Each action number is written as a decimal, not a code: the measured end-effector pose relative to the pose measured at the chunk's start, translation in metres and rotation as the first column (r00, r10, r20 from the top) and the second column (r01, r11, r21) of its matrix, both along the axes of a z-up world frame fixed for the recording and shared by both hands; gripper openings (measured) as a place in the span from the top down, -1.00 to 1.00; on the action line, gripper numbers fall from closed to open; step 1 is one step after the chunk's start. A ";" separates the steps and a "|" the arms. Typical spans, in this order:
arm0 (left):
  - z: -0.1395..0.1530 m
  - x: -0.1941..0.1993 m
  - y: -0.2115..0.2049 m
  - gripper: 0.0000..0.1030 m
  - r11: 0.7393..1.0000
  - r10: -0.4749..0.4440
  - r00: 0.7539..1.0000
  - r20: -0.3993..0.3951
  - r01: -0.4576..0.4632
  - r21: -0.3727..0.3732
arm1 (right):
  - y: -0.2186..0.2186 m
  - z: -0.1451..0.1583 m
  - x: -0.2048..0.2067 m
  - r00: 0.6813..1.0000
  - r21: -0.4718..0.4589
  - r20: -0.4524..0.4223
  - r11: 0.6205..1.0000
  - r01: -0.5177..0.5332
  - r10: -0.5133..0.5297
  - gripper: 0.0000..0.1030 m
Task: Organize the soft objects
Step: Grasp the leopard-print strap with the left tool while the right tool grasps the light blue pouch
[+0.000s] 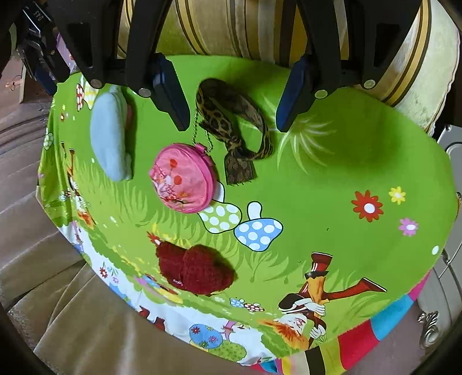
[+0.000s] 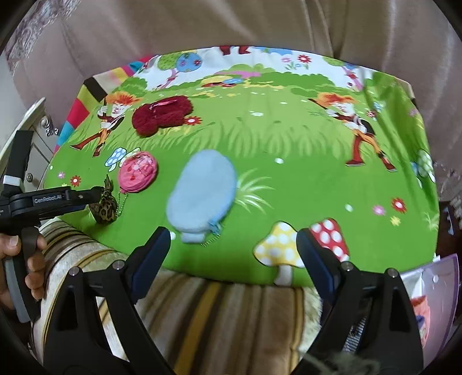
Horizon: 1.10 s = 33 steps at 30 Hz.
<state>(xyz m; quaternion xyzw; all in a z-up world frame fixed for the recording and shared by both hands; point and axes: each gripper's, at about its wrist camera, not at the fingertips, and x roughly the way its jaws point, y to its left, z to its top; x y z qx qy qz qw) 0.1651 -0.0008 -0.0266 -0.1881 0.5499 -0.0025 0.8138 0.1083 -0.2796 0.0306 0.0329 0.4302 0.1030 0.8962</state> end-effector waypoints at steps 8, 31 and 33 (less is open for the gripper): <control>-0.013 0.010 -0.020 -0.23 0.993 -0.066 0.997 -0.030 0.069 0.095 | 0.030 -0.011 0.031 0.999 -0.034 -0.025 0.999 -0.025 0.025 -0.77; -0.002 0.002 -0.025 0.71 0.991 -0.115 0.987 0.110 0.108 0.073 | 0.057 -0.050 0.082 0.989 -0.063 -0.146 0.998 -0.019 0.009 -0.79; -0.001 0.001 -0.025 0.71 0.991 -0.117 0.986 0.115 0.110 0.070 | 0.057 -0.052 0.086 0.988 -0.060 -0.157 0.998 -0.014 0.004 -0.79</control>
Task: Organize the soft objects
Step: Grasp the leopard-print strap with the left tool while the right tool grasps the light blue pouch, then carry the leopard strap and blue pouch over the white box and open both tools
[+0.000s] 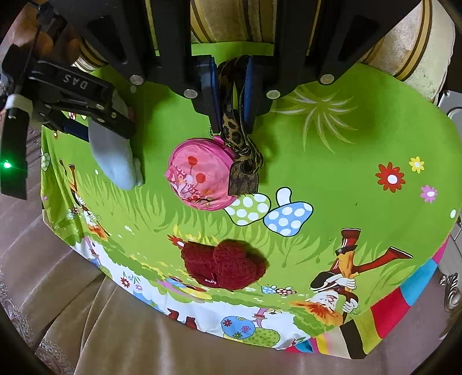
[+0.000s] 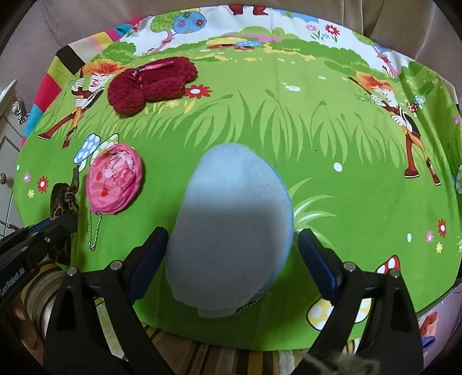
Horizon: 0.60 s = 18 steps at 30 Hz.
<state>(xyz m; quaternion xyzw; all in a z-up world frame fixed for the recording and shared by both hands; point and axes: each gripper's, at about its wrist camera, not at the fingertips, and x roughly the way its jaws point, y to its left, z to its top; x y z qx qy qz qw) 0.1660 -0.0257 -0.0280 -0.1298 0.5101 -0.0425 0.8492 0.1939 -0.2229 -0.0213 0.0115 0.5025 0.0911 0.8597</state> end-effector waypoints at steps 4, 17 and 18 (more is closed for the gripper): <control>0.001 -0.001 0.002 0.71 1.000 0.005 1.000 0.008 -0.005 -0.010 | 0.000 -0.007 0.006 1.000 0.008 -0.029 1.000 0.008 -0.007 -0.78; 0.018 -0.009 0.001 0.72 1.000 0.014 0.996 0.093 -0.012 -0.022 | -0.004 0.008 -0.013 0.998 0.063 0.065 0.998 -0.021 0.017 0.00; 0.022 -0.010 0.001 0.72 1.000 0.017 0.995 0.103 -0.015 -0.017 | -0.005 0.010 -0.015 0.997 0.066 0.075 0.998 -0.024 0.019 0.05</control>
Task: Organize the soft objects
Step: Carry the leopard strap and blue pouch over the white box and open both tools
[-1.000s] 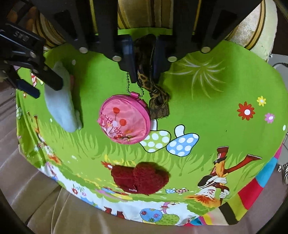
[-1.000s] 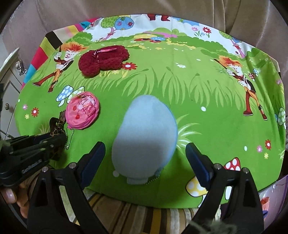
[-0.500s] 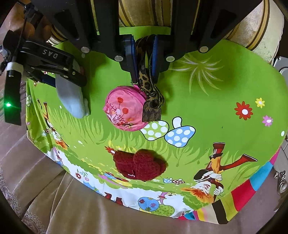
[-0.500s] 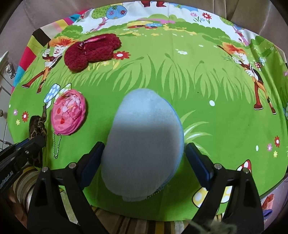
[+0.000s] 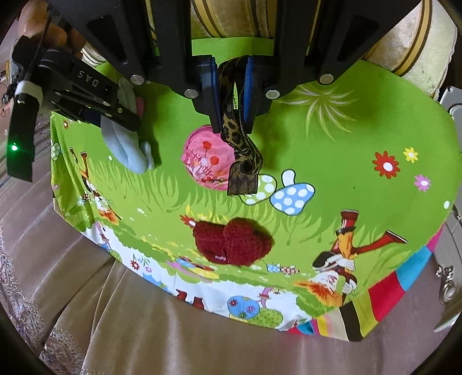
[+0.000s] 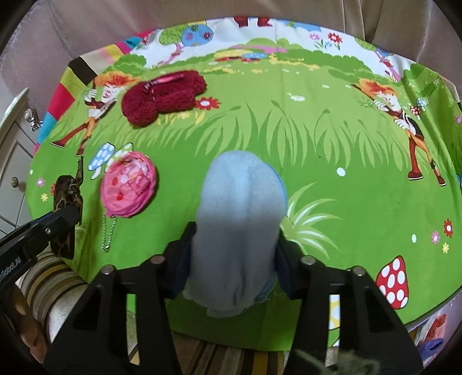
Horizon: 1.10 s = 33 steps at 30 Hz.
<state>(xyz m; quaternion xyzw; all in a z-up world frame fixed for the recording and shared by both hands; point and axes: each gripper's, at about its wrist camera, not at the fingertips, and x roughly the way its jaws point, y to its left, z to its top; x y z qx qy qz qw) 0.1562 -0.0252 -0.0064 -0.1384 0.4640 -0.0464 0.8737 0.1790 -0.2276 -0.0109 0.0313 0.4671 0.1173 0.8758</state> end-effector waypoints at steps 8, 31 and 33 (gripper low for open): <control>0.015 -0.011 -0.003 0.73 1.000 0.013 0.999 0.036 -0.013 0.011 | -0.011 0.014 -0.022 0.999 0.019 0.049 1.000 0.001 -0.002 0.17; 0.044 -0.044 -0.091 0.73 0.988 -0.153 0.985 0.083 0.151 0.037 | -0.085 0.046 -0.094 0.978 0.099 0.160 0.988 0.119 -0.134 0.23; 0.045 -0.047 -0.103 0.73 0.984 -0.178 0.981 0.083 0.175 0.040 | -0.097 0.048 -0.102 0.973 0.107 0.168 0.985 0.139 -0.155 0.23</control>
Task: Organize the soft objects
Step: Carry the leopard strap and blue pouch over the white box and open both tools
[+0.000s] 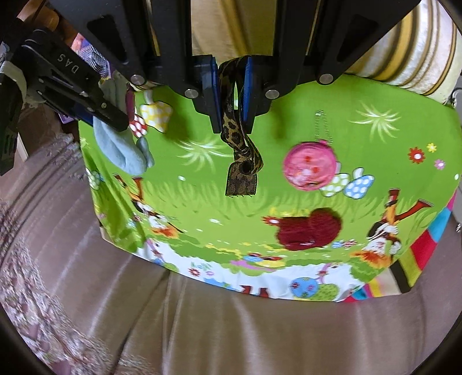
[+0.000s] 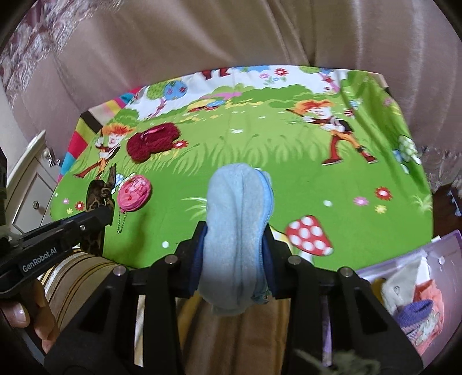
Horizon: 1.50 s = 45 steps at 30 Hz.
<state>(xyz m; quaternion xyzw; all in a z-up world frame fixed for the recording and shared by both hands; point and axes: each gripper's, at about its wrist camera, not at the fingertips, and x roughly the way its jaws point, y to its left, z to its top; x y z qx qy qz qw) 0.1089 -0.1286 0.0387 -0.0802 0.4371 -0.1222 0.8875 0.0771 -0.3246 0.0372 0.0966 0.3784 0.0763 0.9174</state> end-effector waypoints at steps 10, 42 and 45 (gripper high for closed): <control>0.003 -0.015 -0.070 0.73 0.989 -0.149 0.989 -0.007 0.149 0.000 | -0.080 -0.004 -0.043 0.988 0.017 -0.001 0.988 0.155 -0.155 0.23; -0.016 -0.050 -0.260 0.37 0.843 -0.537 0.840 -0.078 0.536 -0.038 | -0.272 -0.038 -0.082 0.832 0.041 -0.015 0.831 0.555 -0.555 -0.13; -0.021 -0.051 -0.259 0.20 0.847 -0.531 0.843 -0.091 0.529 -0.041 | -0.275 -0.045 -0.079 0.831 0.033 -0.029 0.830 0.556 -0.555 -0.19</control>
